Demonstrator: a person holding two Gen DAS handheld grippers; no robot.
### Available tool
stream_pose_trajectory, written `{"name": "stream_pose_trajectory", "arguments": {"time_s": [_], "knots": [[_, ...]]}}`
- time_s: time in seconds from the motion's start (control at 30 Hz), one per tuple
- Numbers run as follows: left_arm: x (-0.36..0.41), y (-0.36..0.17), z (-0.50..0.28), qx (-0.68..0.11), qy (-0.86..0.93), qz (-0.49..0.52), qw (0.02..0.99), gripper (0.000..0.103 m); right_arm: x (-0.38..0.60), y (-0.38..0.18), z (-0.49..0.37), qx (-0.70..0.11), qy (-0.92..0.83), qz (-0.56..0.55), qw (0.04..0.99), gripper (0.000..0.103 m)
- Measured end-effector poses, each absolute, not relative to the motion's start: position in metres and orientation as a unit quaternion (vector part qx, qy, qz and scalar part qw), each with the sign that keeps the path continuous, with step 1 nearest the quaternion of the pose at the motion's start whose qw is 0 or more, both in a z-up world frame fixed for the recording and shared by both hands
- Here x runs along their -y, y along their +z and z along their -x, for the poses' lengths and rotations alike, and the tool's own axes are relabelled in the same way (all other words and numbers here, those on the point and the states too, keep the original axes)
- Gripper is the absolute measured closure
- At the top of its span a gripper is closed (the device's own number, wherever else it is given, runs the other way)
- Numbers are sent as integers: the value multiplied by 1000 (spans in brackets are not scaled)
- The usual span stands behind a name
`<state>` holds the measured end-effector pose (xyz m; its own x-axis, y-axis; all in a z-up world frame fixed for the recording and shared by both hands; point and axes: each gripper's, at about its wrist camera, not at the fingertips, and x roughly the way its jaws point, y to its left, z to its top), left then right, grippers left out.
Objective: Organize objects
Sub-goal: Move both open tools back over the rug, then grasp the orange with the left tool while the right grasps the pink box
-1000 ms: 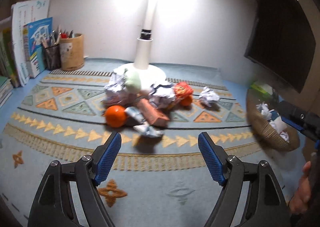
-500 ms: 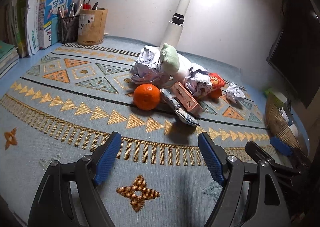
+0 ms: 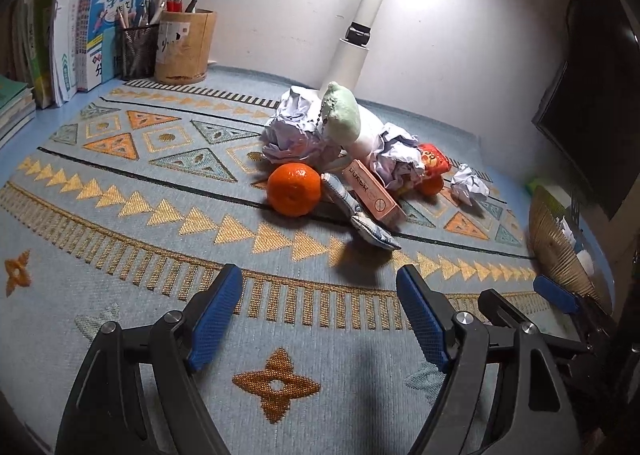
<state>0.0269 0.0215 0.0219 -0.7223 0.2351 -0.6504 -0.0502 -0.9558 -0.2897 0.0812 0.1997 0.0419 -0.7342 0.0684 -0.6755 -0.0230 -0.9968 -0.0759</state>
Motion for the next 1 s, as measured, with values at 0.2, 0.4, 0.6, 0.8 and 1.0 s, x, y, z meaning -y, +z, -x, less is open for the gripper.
{"name": "stream_pose_trajectory", "arguments": {"time_s": [0.2,0.4,0.6,0.8,1.0], "knots": [[-20,21,-27,132,918,367,79,25,-195,42,-82,37,931,361,17,10],[-20,21,-26,131,918,367,79,25,-197,40,-82,34,930,365,19,10],[-19,24,-20,125,908,381,121,25,-199,42,-74,7,918,393,-55,16],[1,38,30,55,891,418,166,25,-212,55,-26,-122,882,430,-151,34],[0,14,64,20,884,438,165,27,-187,36,30,-137,857,462,-184,34]]}}
